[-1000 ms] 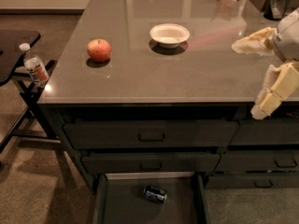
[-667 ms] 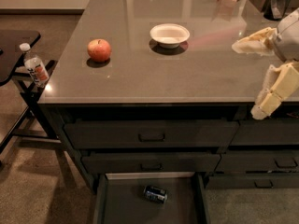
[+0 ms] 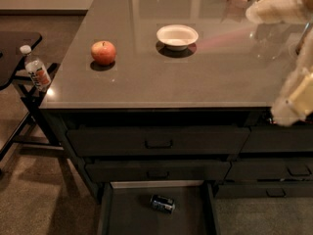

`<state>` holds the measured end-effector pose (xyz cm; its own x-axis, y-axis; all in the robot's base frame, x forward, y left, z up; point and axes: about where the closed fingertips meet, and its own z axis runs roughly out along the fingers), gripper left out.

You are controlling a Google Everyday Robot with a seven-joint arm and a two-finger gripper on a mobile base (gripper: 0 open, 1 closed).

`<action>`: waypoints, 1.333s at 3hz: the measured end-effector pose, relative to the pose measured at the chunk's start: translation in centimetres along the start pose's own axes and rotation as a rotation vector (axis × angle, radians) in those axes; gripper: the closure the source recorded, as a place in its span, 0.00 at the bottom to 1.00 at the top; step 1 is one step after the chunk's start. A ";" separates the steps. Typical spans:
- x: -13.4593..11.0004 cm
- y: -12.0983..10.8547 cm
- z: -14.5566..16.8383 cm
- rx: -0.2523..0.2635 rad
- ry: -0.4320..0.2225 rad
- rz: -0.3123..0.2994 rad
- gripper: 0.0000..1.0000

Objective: Pick pepsi can from bottom drawer and place on counter

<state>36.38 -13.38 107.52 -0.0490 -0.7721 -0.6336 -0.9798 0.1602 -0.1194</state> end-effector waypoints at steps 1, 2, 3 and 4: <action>1.1 1.2 1.0 0.067 -0.061 0.065 0.00; 1.6 -0.5 2.2 0.183 -0.132 0.056 0.00; 1.8 -1.8 2.6 0.258 -0.175 0.051 0.00; 1.8 -2.4 2.8 0.296 -0.196 0.048 0.00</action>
Offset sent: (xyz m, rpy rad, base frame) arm 0.0384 -0.0071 -0.0357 0.2168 -0.2690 -0.2358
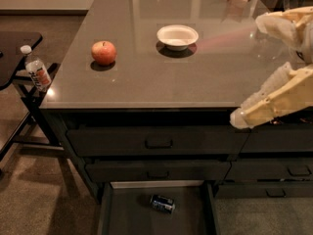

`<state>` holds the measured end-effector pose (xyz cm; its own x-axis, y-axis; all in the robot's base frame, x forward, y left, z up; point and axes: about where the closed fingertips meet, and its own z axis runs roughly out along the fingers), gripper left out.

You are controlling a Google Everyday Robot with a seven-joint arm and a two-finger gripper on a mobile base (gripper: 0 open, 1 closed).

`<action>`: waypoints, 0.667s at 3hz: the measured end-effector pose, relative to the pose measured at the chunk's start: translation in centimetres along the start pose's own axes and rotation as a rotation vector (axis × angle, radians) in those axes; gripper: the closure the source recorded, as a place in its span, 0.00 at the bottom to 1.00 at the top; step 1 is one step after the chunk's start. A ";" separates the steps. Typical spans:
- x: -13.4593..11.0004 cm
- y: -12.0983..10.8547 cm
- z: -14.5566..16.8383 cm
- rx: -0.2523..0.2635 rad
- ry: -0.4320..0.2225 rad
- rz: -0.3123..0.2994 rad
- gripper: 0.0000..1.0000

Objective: Pick pepsi can from bottom drawer and place on counter

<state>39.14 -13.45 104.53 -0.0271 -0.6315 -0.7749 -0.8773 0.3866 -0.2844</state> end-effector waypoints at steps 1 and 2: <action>0.1 -0.6 0.3 0.041 -0.025 -0.004 0.00; 0.1 -0.6 0.3 0.041 -0.025 -0.004 0.00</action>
Offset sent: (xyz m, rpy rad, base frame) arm 0.0108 -0.0063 -0.0057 0.0304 -0.0380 -0.0352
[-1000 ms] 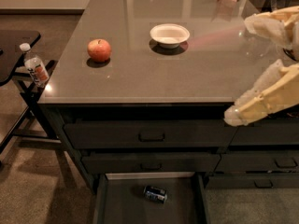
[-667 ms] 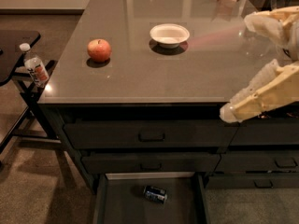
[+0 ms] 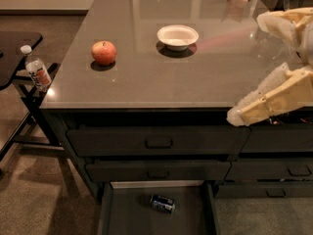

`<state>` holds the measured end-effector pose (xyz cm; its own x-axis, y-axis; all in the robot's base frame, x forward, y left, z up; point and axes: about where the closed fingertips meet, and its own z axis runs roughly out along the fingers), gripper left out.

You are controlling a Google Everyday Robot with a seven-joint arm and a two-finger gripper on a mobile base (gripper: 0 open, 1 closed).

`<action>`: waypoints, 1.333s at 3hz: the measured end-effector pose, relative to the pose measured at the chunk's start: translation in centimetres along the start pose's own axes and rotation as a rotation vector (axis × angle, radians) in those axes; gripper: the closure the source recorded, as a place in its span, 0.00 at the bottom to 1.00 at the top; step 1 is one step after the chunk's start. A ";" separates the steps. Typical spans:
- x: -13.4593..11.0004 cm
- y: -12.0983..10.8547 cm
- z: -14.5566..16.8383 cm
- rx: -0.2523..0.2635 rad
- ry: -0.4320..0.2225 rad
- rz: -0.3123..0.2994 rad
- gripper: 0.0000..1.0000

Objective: Pick pepsi can from bottom drawer and place on counter

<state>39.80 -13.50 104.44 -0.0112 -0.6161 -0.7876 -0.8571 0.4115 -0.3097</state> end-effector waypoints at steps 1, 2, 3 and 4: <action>1.1 1.1 1.2 0.019 0.063 -0.019 0.00; 4.7 2.8 3.5 0.123 0.186 -0.073 0.00; 4.6 2.8 3.5 0.122 0.186 -0.075 0.00; 5.8 3.9 4.6 0.104 0.263 -0.117 0.00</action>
Offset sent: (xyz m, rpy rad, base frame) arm -0.0112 -0.0055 -0.1178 -0.3581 -0.0923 -0.1980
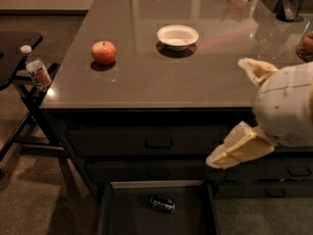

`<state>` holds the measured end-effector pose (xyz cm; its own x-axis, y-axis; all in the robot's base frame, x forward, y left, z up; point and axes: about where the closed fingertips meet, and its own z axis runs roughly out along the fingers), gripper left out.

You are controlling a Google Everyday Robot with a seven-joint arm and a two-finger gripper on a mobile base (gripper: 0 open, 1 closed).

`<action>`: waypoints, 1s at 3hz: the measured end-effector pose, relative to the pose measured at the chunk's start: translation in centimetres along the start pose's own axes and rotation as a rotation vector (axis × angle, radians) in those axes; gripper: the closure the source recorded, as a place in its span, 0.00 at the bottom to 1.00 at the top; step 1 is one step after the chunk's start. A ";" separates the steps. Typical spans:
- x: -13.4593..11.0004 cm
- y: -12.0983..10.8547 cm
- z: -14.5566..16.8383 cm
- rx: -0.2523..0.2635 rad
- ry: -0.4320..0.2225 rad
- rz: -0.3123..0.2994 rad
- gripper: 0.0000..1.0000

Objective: Pick pepsi can from bottom drawer and place on counter

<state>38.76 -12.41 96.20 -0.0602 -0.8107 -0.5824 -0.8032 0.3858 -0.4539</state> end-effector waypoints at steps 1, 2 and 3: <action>3.8 3.2 3.2 -0.069 0.069 -0.045 0.00; 8.8 5.9 6.2 -0.148 0.077 -0.039 0.00; 13.4 7.8 8.8 -0.192 0.056 0.033 0.00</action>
Offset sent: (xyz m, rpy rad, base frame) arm -0.0233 -0.0431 -0.1971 -0.0588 0.2251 0.1216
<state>36.88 -16.42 78.87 -0.1172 -0.8240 -0.5543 -0.8981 0.3261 -0.2949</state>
